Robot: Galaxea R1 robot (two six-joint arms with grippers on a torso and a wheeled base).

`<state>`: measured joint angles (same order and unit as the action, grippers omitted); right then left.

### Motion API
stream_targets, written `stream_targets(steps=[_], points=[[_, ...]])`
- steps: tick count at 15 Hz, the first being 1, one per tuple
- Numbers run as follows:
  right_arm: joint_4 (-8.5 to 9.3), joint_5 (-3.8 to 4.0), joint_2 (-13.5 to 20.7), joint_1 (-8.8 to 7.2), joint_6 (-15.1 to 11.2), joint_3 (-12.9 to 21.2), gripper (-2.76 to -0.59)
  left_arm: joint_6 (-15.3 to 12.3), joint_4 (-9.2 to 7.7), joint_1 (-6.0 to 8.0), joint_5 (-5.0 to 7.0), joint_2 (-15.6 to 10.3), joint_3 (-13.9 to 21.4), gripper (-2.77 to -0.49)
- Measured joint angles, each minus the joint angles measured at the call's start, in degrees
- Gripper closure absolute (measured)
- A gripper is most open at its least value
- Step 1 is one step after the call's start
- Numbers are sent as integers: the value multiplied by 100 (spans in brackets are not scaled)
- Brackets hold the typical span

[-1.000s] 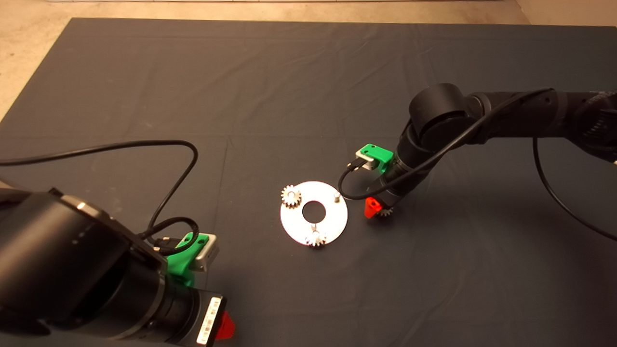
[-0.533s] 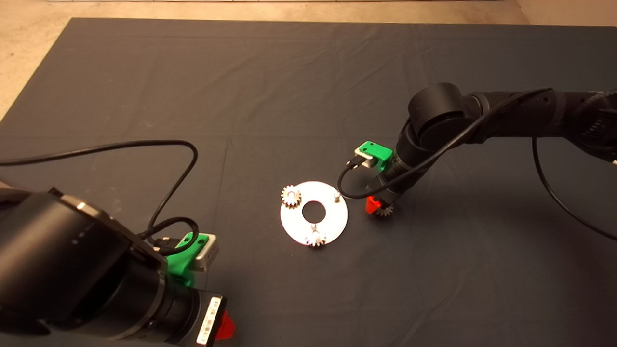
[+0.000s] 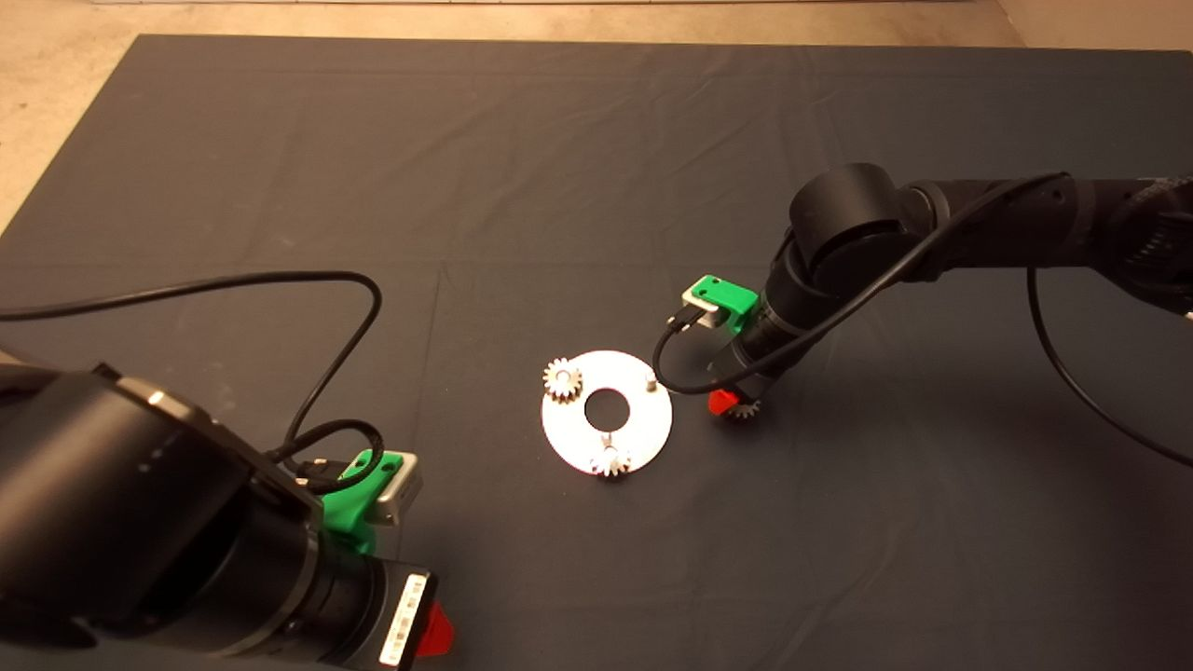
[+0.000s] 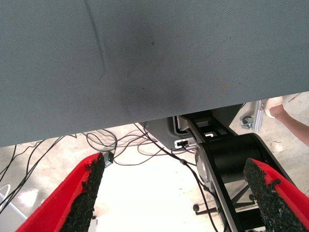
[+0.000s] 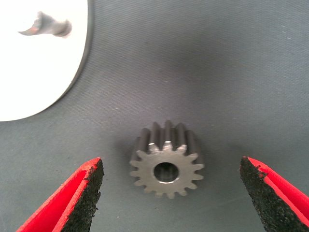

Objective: Install three planetary gears onto the carrier pins

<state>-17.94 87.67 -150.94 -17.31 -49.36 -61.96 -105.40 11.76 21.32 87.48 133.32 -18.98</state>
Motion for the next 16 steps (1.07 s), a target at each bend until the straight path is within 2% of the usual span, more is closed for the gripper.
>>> stream_targets(steps=[6, 7, 10, 16], points=[[-6, 0, 1, 37, 16, 32, -207, -2, 0, 0, -2, 0, 0, -204], [-10, 2, 1, 61, 27, 30, -197, -2, 0, 0, 0, 1, 0, -204], [-22, 1, 15, 189, 33, 32, -196, -5, 0, 0, 0, 1, 0, -204], [-77, 2, 32, 210, 113, 33, -183, -6, 0, 0, 0, 0, 0, -204]])
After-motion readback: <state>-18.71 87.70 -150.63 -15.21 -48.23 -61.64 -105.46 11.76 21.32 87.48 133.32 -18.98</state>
